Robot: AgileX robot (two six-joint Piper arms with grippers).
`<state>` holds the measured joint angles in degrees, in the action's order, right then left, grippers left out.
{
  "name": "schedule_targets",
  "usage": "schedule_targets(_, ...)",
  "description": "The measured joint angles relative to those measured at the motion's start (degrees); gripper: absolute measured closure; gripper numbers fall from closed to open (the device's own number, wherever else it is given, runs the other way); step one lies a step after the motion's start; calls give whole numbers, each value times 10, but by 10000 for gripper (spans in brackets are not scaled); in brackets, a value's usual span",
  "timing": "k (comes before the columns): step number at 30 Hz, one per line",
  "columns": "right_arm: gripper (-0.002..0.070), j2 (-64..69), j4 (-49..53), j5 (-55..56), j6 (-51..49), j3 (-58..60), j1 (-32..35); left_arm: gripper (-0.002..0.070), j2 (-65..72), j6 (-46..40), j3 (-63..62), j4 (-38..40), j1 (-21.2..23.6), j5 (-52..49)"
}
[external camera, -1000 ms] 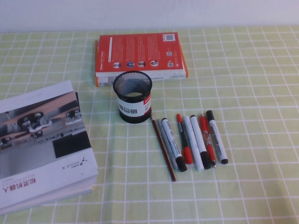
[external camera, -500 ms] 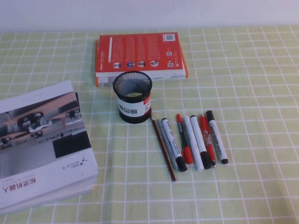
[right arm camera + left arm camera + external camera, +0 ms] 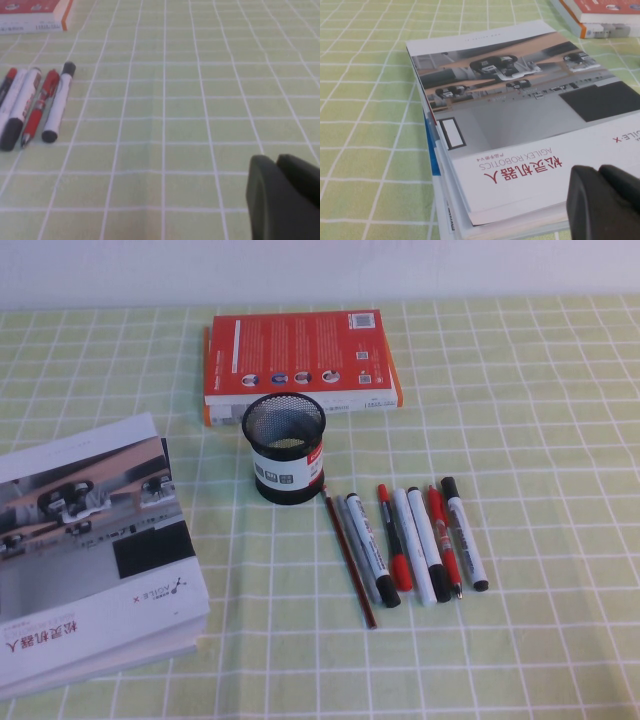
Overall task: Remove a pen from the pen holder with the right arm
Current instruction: 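Take a marker out of the pen holder and lay it on the table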
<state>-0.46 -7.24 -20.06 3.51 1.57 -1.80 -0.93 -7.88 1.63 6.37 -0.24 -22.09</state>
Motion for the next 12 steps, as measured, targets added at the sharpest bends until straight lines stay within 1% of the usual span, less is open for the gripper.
schedule_targets(3, 689, 0, -6, -29, 0, 0, 0, 680, 0, 0, 0, 0, 0, 0)
schedule_targets(12, 688, 0, -9, -31, 4, 0, 0, 680, 0, 0, 0, 0, 0, 0)
